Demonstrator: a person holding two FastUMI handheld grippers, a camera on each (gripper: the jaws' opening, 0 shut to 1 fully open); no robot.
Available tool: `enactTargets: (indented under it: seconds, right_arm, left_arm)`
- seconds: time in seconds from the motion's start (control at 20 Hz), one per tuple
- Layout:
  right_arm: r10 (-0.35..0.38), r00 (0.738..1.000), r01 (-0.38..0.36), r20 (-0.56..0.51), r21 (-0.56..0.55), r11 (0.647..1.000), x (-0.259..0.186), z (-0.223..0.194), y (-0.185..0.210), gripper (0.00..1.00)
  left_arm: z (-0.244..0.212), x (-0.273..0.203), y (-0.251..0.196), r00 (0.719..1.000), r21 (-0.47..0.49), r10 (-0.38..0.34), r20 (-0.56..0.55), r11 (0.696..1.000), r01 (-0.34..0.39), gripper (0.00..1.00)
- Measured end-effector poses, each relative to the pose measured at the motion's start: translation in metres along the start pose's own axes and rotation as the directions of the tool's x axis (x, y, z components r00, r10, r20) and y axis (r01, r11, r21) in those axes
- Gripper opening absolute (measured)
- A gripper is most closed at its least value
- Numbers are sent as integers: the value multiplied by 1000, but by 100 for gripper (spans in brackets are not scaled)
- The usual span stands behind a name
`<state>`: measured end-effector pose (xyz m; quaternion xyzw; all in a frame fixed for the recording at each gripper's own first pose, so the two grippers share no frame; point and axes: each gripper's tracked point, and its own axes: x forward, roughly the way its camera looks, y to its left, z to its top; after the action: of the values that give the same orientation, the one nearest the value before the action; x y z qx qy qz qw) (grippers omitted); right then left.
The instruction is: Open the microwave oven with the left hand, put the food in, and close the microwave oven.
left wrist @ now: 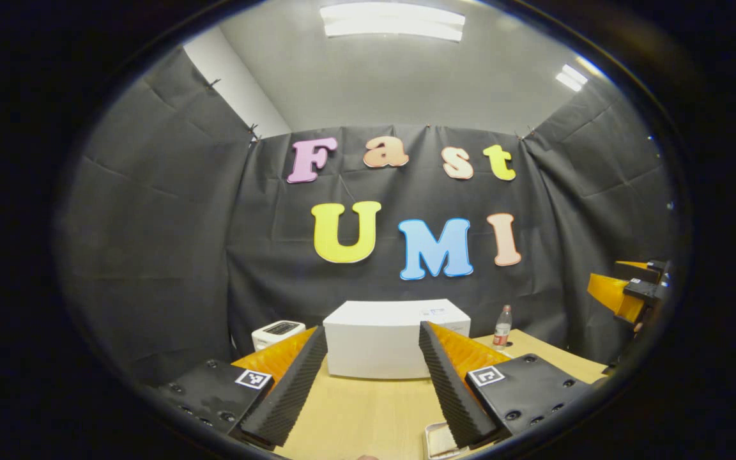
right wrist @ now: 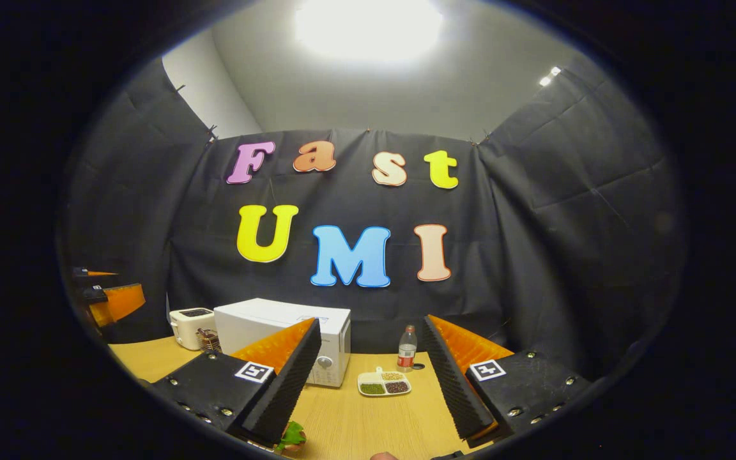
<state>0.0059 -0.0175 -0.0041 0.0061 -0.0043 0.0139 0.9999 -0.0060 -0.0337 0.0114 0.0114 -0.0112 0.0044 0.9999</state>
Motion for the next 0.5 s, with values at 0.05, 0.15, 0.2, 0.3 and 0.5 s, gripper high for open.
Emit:
enactTargets:
  seconds: [0.05, 0.15, 0.2, 0.3, 0.5]
  right_arm:
    - [0, 1000, 0, -1, 4, 1000, 0, 0, -2, 96]
    - [-2, 1000, 2, 4, 5, 1000, 0, -1, -5, 96]
    - [0, 1000, 0, 4, 2, 1000, 1, -1, -7, 96]
    - [5, 1000, -5, 1, -5, 1000, 0, -6, -11, 95]
    - [31, 999, -31, -9, 11, 999, 0, -18, -18, 96]
  left_arm:
    - [0, 0, -3, 1000, 4, -3, 1, 1000, 3, 97]
    - [1, 2, -7, 1000, 6, -7, 5, 1000, 7, 96]
    - [1, 3, -10, 1000, 5, -7, 7, 1000, 7, 96]
    - [-5, 6, -16, 1000, -10, -5, -5, 1000, 5, 97]
    - [-5, 17, -23, 1000, -12, 18, 16, 1000, -18, 94]
